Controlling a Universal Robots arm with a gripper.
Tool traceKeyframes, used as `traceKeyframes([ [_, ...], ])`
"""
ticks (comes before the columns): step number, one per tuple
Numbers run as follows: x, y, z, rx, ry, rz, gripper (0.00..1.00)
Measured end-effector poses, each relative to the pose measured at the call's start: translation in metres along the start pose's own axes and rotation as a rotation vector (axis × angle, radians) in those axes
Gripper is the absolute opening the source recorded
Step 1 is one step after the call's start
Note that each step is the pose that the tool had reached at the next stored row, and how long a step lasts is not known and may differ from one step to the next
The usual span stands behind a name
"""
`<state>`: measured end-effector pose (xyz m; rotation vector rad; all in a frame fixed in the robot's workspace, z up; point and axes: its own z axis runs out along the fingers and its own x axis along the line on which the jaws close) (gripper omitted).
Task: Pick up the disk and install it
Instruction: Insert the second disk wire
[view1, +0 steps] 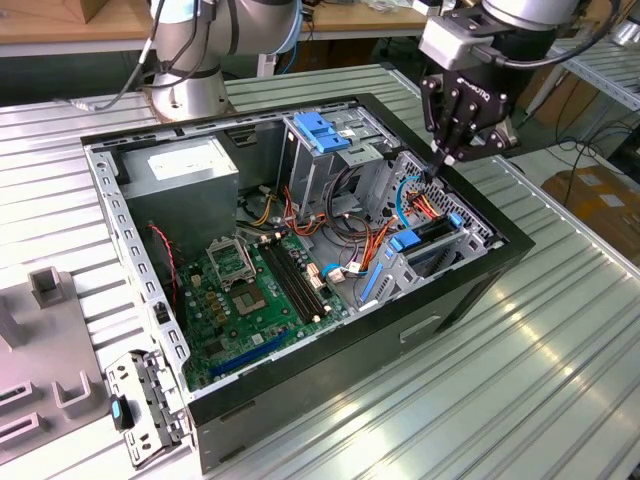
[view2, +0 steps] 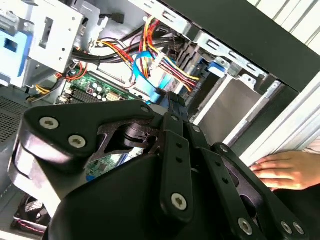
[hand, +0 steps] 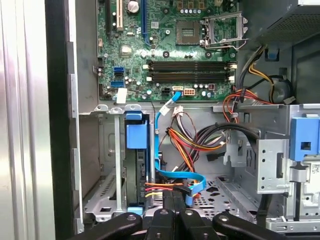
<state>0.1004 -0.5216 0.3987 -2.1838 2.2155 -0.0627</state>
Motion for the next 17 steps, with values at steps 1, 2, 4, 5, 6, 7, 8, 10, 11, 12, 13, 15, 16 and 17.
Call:
traceKeyframes([
  [1,-0.0027,0.0000,-0.0003,-0.0006,0.0032,-0.001,0.11],
  [2,-0.0051,-0.0002,-0.0006,-0.0023,0.0049,-0.001,0.11],
  [4,-0.0090,-0.0009,-0.0006,-0.0087,0.0101,-0.002,0.11],
  [5,-0.0104,-0.0017,-0.0005,-0.0131,0.0143,-0.003,0.11],
  [6,-0.0115,-0.0023,0.0000,-0.0173,0.0188,-0.003,0.11],
  [7,-0.0124,-0.0026,0.0011,-0.0205,0.0237,-0.003,0.11],
  [8,-0.0126,-0.0026,0.0025,-0.0215,0.0265,-0.003,0.11],
  [10,-0.0130,-0.0028,0.0056,-0.0224,0.0328,-0.004,0.11],
  [11,-0.0132,-0.0028,0.0068,-0.0226,0.0358,-0.004,0.11],
  [12,-0.0136,-0.0029,0.0078,-0.0229,0.0400,-0.004,0.11],
  [13,-0.0142,-0.0030,0.0089,-0.0230,0.0471,-0.004,0.24],
  [15,-0.0151,-0.0036,0.0100,-0.0236,0.0519,-0.004,0.24],
  [16,-0.0156,-0.0042,0.0103,-0.0251,0.0521,-0.004,0.24],
  [17,-0.0156,-0.0045,0.0101,-0.0266,0.0524,-0.005,0.24],
])
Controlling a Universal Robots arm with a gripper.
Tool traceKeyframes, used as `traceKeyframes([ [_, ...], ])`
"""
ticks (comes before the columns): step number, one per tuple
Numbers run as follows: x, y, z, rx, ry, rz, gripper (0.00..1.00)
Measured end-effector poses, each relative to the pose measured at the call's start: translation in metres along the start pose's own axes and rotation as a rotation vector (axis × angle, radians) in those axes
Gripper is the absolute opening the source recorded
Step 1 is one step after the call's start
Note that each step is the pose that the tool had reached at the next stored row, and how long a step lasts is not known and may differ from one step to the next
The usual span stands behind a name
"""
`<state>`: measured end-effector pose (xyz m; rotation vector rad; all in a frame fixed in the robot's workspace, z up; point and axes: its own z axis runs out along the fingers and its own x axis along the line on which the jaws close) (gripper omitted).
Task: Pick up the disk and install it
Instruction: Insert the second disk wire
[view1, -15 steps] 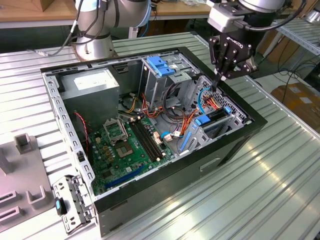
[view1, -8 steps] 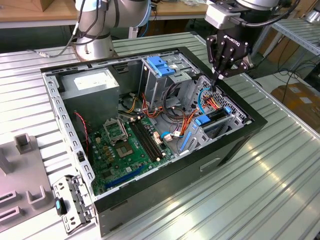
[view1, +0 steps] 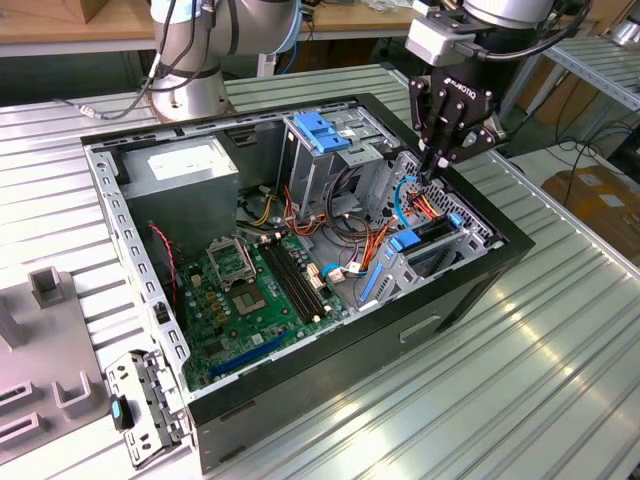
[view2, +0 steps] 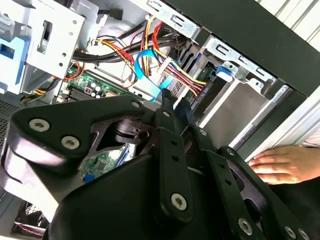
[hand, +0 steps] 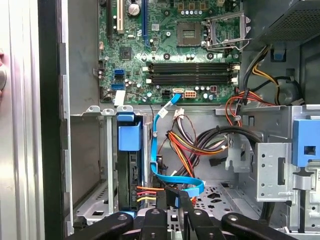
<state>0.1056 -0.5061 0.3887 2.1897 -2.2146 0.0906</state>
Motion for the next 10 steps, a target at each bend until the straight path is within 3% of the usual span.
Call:
traceKeyframes([
  [4,0.0004,-0.0001,-0.0054,-0.0105,-0.0003,0.000,0.24],
  [10,0.0005,-0.0003,-0.0089,-0.0176,-0.0001,-0.001,0.24],
])
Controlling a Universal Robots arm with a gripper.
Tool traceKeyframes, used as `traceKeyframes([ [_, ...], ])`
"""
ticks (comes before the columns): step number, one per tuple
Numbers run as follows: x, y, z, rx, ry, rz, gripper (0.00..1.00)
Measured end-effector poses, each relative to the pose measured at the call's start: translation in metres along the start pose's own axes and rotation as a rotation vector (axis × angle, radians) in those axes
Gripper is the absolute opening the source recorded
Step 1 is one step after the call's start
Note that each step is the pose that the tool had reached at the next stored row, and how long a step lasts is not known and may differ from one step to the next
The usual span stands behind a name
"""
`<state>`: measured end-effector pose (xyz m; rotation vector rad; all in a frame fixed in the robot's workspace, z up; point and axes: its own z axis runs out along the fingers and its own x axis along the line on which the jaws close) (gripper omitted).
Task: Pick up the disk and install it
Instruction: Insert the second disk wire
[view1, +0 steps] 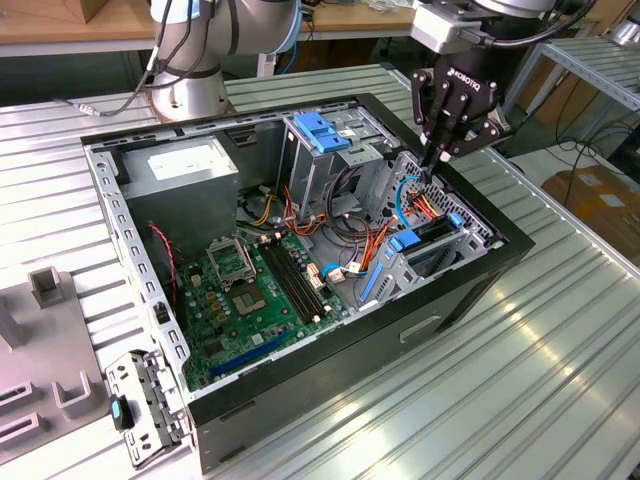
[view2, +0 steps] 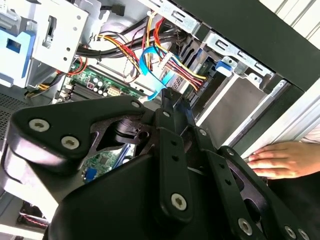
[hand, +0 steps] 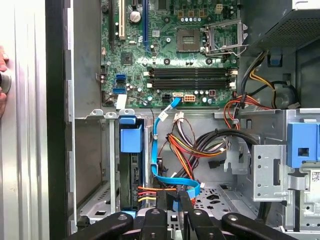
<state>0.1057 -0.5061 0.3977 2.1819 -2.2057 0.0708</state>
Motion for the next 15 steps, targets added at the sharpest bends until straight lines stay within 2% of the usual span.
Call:
traceKeyframes([
  [2,-0.0005,-0.0007,0.0000,-0.0017,0.0005,0.000,0.24],
  [3,-0.0012,-0.0013,-0.0001,-0.0023,0.0028,0.000,0.24],
  [5,-0.0042,-0.0029,0.0039,-0.0034,0.0116,0.000,0.24],
  [6,-0.0048,-0.0031,0.0052,-0.0035,0.0139,0.000,0.24],
  [8,-0.0076,-0.0037,0.0112,-0.0033,0.0259,0.000,0.24],
  [9,-0.0083,-0.0038,0.0121,-0.0033,0.0295,0.000,0.24],
  [11,-0.0091,-0.0039,0.0131,-0.0032,0.0343,0.000,0.23],
  [12,-0.0092,-0.0039,0.0133,-0.0032,0.0349,0.000,0.23],
  [13,-0.0095,-0.0039,0.0134,-0.0032,0.0374,0.000,0.15],
  [15,-0.0097,-0.0039,0.0141,-0.0031,0.0448,0.000,0.16],
])
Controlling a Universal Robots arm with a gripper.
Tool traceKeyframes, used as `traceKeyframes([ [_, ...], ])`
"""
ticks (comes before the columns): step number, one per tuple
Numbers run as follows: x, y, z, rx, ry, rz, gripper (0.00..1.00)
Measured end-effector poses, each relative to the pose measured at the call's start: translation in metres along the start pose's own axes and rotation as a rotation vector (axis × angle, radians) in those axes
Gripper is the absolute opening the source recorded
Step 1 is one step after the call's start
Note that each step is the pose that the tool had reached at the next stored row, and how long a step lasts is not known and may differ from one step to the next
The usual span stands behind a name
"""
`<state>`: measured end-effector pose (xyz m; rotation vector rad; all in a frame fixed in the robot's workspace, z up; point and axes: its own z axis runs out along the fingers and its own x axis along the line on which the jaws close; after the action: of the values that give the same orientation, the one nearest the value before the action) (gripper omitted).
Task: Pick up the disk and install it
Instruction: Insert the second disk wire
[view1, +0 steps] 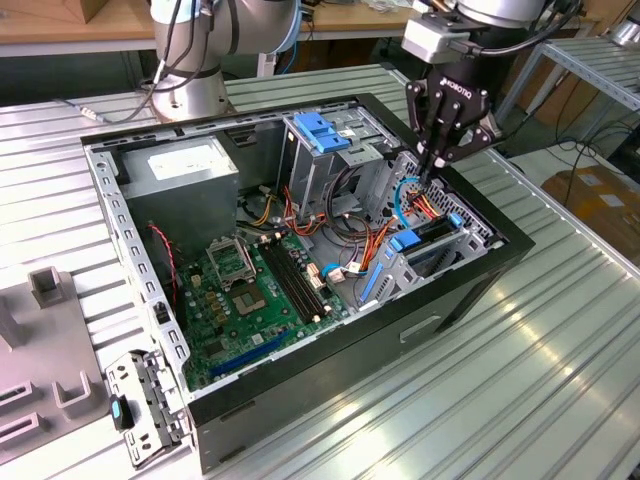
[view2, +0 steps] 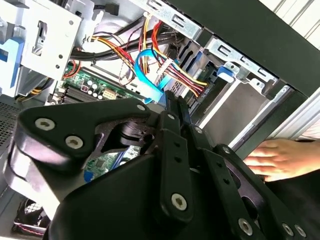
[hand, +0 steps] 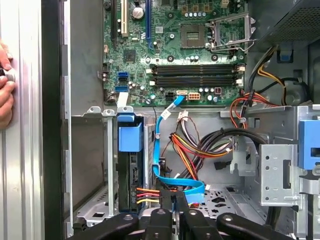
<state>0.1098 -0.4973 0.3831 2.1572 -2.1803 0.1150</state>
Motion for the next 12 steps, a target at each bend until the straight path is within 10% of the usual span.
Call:
traceKeyframes([
  [12,-0.0007,0.0000,0.0027,0.0002,0.0124,0.000,0.11],
])
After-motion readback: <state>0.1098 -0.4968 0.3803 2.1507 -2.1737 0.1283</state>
